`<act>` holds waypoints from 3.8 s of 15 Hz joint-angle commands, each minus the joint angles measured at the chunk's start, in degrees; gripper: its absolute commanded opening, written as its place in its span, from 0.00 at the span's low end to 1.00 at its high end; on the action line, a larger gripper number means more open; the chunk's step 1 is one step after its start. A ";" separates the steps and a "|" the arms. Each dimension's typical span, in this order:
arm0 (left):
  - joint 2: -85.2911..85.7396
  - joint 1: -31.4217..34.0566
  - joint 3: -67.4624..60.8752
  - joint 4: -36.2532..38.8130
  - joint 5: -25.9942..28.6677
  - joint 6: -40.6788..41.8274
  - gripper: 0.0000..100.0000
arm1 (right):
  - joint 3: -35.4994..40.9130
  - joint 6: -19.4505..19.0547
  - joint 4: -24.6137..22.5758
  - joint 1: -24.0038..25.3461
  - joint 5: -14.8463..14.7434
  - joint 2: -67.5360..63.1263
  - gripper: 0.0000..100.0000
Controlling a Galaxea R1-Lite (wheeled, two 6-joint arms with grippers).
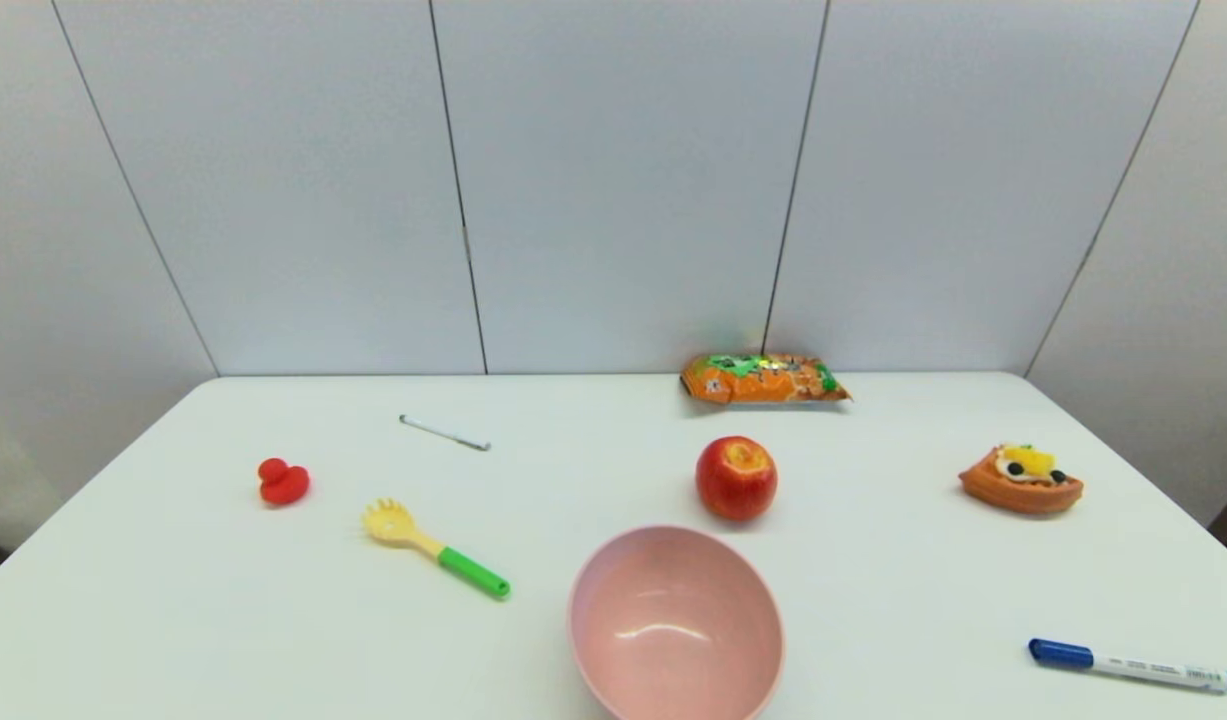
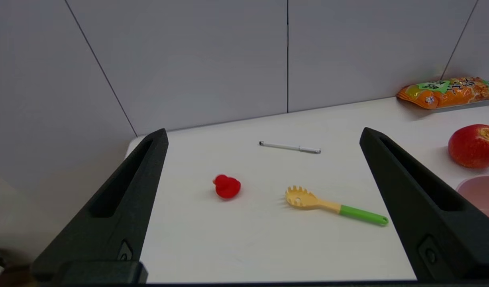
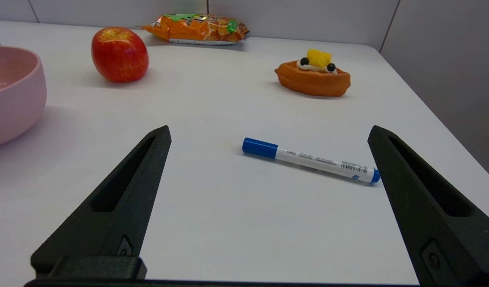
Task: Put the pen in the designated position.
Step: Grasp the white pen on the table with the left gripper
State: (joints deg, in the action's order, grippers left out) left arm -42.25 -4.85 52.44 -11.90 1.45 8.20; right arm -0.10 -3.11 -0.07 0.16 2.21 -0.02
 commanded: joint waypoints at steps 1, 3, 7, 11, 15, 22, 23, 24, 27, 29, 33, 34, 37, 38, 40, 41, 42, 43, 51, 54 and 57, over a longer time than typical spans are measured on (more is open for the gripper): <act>-12.94 -0.16 19.54 -12.62 -0.04 6.30 1.00 | 0.01 -0.06 -0.01 0.02 0.08 -0.06 1.00; -18.74 -0.16 28.77 -16.84 -0.04 8.93 1.00 | 0.01 -0.06 -0.01 0.02 -0.01 -0.06 1.00; -30.35 -0.25 41.86 -18.16 0.83 20.54 1.00 | 0.01 -0.06 -0.01 0.02 0.08 -0.06 1.00; -39.13 -0.16 48.37 -18.42 12.52 32.58 1.00 | 0.01 -0.06 -0.01 0.02 -0.01 -0.06 1.00; -47.04 -0.16 53.11 -18.34 21.40 44.88 1.00 | 0.01 -0.06 -0.01 0.02 0.08 -0.06 1.00; -57.15 -0.07 53.55 -35.83 39.33 62.11 1.00 | 0.01 -0.06 -0.01 0.02 0.08 -0.06 1.00; -58.91 0.55 54.17 -38.73 39.15 67.03 1.00 | 0.01 -0.06 -0.01 0.02 0.08 -0.06 1.00; -60.32 0.90 54.96 -38.99 38.72 70.11 1.00 | 0.01 -0.06 -0.01 0.02 -0.01 -0.06 1.00; -65.06 0.90 57.42 -39.08 39.24 72.39 1.00 | 0.01 -0.06 -0.01 0.02 -0.01 -0.06 1.00; -68.67 0.98 60.06 -38.38 39.24 72.39 1.00 | 0.01 -0.06 -0.01 0.02 -0.01 -0.06 1.00; -75.78 1.78 60.41 -29.15 38.45 71.95 1.00 | 0.01 -0.06 -0.01 0.02 -0.01 -0.06 1.00; -77.37 2.13 60.41 -27.21 38.45 71.86 1.00 | 0.01 -0.06 -0.01 0.02 -0.01 -0.06 1.00; -83.43 3.27 60.41 -19.48 38.45 71.78 1.00 | 0.01 -0.06 -0.01 0.02 -0.01 -0.06 1.00; -85.19 3.53 60.41 -17.28 38.45 71.60 1.00 | 0.01 -0.06 -0.01 0.02 0.08 -0.06 1.00; -88.00 3.89 60.41 -14.38 38.54 70.99 1.00 | 0.01 -0.06 -0.01 0.02 -0.01 -0.06 1.00; -89.14 4.32 60.58 -14.38 38.72 70.90 1.00 | 0.01 -0.06 -0.01 0.02 0.08 -0.06 1.00; -90.46 4.59 60.58 -14.29 39.15 70.46 1.00 | 0.01 -0.14 -0.01 0.02 0.08 -0.06 1.00; -91.34 4.59 60.58 -14.38 39.77 69.93 1.00 | 0.01 -0.06 -0.01 0.02 0.08 -0.06 1.00; -92.48 4.50 60.58 -22.91 47.33 67.73 1.00 | 0.01 -0.06 -0.01 0.02 -0.01 -0.06 1.00; -92.22 4.15 60.58 -30.03 50.40 64.57 1.00 | 0.01 -0.06 -0.01 0.02 -0.01 -0.06 1.00; -92.31 4.15 60.58 -31.87 52.25 62.72 1.00 | 0.01 -0.06 -0.01 0.02 0.08 -0.06 1.00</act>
State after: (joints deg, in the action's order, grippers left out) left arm -134.89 -0.66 113.03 -43.35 52.77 70.91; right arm -0.10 -3.11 -0.05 0.16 2.23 -0.02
